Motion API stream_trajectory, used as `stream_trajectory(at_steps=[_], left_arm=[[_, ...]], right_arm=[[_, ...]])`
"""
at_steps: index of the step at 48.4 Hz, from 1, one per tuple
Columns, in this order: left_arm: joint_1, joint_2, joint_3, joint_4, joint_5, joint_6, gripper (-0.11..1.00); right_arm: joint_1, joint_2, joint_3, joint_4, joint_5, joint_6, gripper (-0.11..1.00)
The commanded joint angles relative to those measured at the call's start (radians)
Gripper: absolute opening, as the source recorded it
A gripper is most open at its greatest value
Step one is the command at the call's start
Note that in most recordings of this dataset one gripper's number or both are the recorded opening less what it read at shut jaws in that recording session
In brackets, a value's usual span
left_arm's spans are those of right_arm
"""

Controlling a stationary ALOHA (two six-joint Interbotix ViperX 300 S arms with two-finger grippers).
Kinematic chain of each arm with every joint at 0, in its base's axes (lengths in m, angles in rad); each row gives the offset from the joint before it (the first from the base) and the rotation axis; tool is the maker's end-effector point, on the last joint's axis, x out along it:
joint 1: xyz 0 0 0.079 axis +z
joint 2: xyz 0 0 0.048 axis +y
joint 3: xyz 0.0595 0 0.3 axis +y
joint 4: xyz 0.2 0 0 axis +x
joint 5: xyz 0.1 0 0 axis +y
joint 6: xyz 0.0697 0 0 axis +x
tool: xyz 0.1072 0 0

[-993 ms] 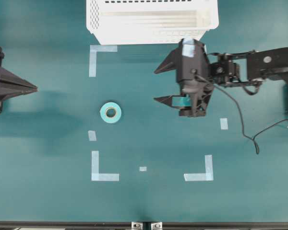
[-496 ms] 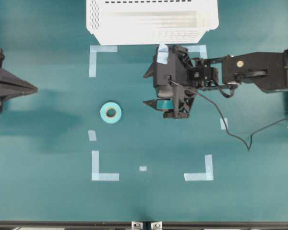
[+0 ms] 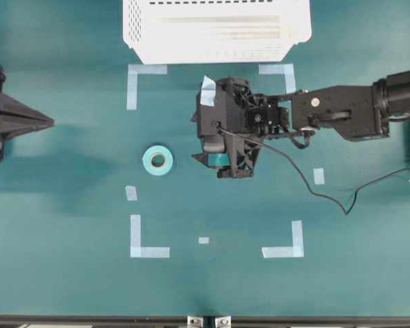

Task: Put the tape into the white basket.
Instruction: 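Lower the open right gripper over the teal tape roll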

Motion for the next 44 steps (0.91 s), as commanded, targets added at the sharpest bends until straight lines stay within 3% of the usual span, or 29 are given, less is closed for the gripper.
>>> stream_trajectory(at_steps=[1, 44], left_arm=[[0.005, 0.006, -0.011, 0.002, -0.005, -0.002, -0.11], [0.003, 0.006, -0.008, 0.002, -0.006, -0.008, -0.11]], right_arm=[[0.005, -0.008, -0.037, -0.002, -0.005, 0.0, 0.91], [0.034, 0.118, -0.192, -0.002, 0.089, 0.005, 0.91]])
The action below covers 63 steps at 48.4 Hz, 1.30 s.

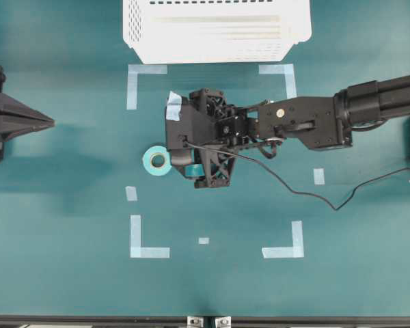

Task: Put the tape into the white basket.
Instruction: 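Lower the open right gripper over the teal tape roll, then close the right gripper on the tape roll's edge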

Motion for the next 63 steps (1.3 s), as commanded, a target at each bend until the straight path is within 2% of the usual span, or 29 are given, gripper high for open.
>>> stream_trajectory(at_steps=[1, 12, 21, 43, 63], left_arm=[[0.005, 0.006, -0.012, 0.002, -0.005, -0.002, -0.11], [0.003, 0.008, -0.012, 0.002, -0.005, -0.002, -0.11], [0.003, 0.006, -0.012, 0.002, -0.005, -0.003, -0.11], [0.003, 0.006, -0.011, 0.002, -0.005, -0.002, -0.11], [0.005, 0.006, -0.011, 0.002, -0.008, -0.002, -0.11]], right_arm=[[0.009, -0.012, -0.029, -0.002, -0.003, 0.002, 0.91], [0.017, 0.017, -0.064, -0.002, -0.003, 0.005, 0.91], [0.017, 0.04, -0.086, -0.002, -0.003, 0.044, 0.91], [0.015, 0.081, -0.114, -0.002, -0.006, 0.081, 0.91], [0.015, 0.1, -0.124, -0.003, -0.017, 0.087, 0.91]])
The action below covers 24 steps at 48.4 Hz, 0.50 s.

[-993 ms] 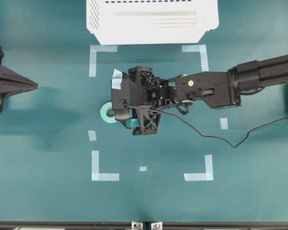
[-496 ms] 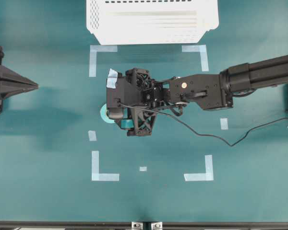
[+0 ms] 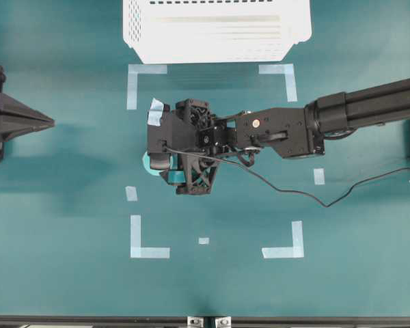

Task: Put the tape into the white basket.
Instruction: 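Close the right gripper on the tape roll's edge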

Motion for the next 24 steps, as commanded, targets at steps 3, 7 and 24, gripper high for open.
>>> stream_trajectory(at_steps=[3, 7, 24], left_arm=[[0.003, 0.006, -0.012, 0.002, -0.008, 0.0, -0.11], [0.003, 0.006, -0.011, 0.002, -0.008, 0.0, -0.11], [0.003, 0.006, -0.012, 0.002, -0.008, 0.0, -0.11]], right_arm=[[0.002, -0.009, -0.029, -0.002, -0.011, 0.008, 0.91], [0.002, -0.003, -0.035, -0.002, -0.009, 0.014, 0.91], [0.002, 0.037, -0.06, -0.002, -0.011, 0.023, 0.91]])
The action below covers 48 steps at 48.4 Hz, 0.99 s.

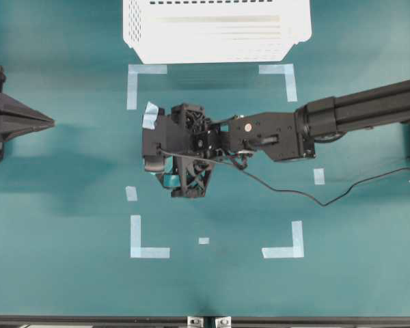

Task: Put the tape into the white basket.
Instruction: 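Close the right gripper on the tape roll's edge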

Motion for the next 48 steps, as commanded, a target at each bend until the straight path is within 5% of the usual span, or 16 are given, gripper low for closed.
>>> stream_trajectory(at_steps=[1, 35, 42, 48], left_arm=[[0.005, 0.006, -0.012, 0.002, -0.008, 0.0, -0.11], [0.003, 0.006, -0.012, 0.002, -0.008, 0.0, -0.11], [0.003, 0.006, -0.012, 0.002, -0.006, 0.0, -0.11], [0.003, 0.006, -0.012, 0.002, -0.008, 0.0, -0.11]], right_arm=[[-0.003, -0.011, -0.026, -0.002, -0.009, 0.006, 0.91], [-0.003, 0.0, -0.029, -0.002, -0.008, 0.006, 0.91], [0.0, 0.002, -0.028, -0.002, -0.003, 0.006, 0.87], [0.0, 0.0, -0.028, -0.003, -0.002, 0.005, 0.68]])
